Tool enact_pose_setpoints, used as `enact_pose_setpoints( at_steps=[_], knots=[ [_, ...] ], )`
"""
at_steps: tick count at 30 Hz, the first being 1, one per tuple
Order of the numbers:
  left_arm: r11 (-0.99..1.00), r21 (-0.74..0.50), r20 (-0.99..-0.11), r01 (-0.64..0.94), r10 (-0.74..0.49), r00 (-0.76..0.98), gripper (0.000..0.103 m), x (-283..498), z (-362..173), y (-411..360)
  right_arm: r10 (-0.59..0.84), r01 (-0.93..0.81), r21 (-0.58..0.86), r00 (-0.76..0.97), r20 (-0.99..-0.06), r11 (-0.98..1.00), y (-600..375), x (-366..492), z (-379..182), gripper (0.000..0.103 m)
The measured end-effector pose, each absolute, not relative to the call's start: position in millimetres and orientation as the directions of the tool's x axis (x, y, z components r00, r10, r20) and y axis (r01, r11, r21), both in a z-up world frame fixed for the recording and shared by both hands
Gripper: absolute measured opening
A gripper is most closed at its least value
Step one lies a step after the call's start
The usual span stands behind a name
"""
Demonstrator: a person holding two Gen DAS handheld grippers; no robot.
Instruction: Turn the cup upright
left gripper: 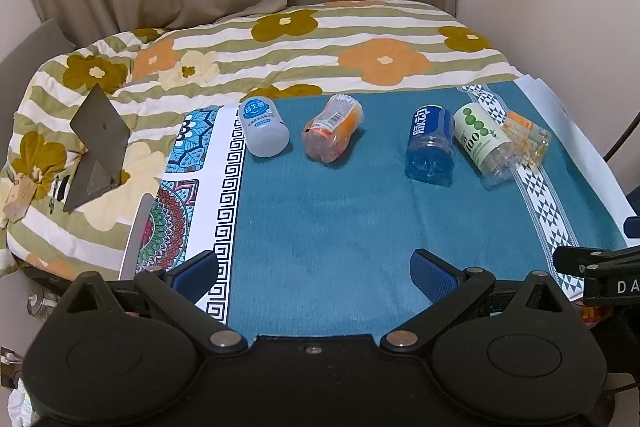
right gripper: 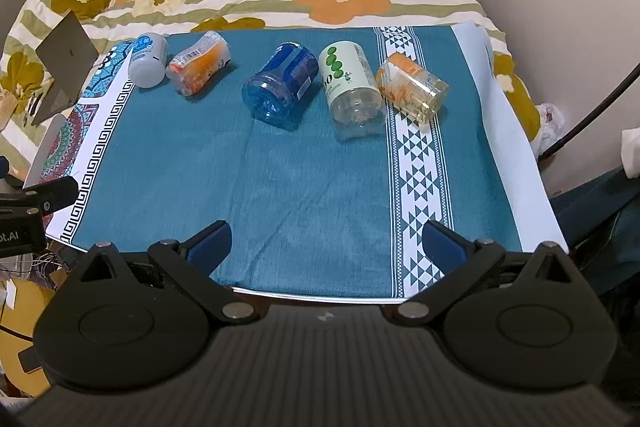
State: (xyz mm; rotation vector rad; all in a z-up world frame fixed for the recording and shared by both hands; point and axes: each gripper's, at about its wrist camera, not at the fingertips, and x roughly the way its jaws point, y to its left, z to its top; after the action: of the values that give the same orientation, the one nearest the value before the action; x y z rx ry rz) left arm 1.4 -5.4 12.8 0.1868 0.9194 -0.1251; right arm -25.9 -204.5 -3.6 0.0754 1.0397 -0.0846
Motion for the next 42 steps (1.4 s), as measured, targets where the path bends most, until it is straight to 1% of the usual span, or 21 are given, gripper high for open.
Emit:
enact_pose_setpoints(
  at_steps=[42],
  knots=[
    [0.978, 0.110, -0.807, 0.176, -0.015, 0.590, 0.103, 2, 14, 5, -0.032, 0.094, 0.020, 0.517, -0.855, 0.995, -196, -24, -2, 0.103]
  ],
)
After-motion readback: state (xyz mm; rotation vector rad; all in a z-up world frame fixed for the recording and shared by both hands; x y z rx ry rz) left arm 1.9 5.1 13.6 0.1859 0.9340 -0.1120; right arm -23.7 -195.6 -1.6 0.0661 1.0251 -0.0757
